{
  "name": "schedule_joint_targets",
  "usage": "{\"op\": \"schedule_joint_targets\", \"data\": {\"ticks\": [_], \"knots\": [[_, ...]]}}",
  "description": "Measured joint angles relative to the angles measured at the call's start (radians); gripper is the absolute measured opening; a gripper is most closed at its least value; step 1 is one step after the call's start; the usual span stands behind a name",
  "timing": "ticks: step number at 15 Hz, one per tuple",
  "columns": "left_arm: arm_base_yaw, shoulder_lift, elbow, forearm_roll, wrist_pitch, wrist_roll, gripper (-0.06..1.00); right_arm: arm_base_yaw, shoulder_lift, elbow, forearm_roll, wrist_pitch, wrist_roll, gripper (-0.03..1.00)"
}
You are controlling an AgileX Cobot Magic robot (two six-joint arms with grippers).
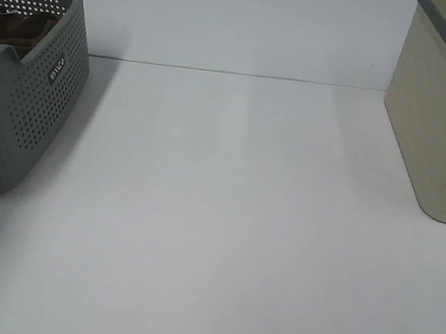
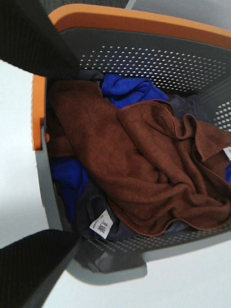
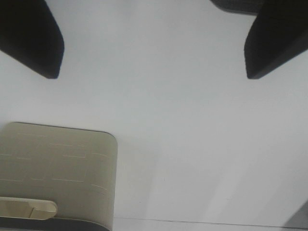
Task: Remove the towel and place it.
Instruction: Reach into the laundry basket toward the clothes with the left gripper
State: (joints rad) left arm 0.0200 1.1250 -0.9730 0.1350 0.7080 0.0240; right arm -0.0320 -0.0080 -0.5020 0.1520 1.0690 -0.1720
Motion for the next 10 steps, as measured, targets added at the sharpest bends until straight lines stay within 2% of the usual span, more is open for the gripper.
{"op": "schedule_joint_targets", "data": {"ticks": [2, 5, 7, 10], "knots": [[0.000, 0.171, -0.135, 0.054, 0.075, 0.000, 0.81, 0.000, 0.000, 0.000, 0.000, 0.000, 0.000, 0.96], [0.000, 0.407, -0.351, 0.124, 0.134, 0.002, 0.80, 0.000, 0.000, 0.000, 0.000, 0.000, 0.000, 0.96], [0.000, 0.520, -0.452, 0.179, 0.143, 0.002, 0.80, 0.000, 0.000, 0.000, 0.000, 0.000, 0.000, 0.96], [0.000, 0.680, -0.580, 0.215, 0.142, 0.003, 0.79, 0.000, 0.000, 0.000, 0.000, 0.000, 0.000, 0.96]]}}
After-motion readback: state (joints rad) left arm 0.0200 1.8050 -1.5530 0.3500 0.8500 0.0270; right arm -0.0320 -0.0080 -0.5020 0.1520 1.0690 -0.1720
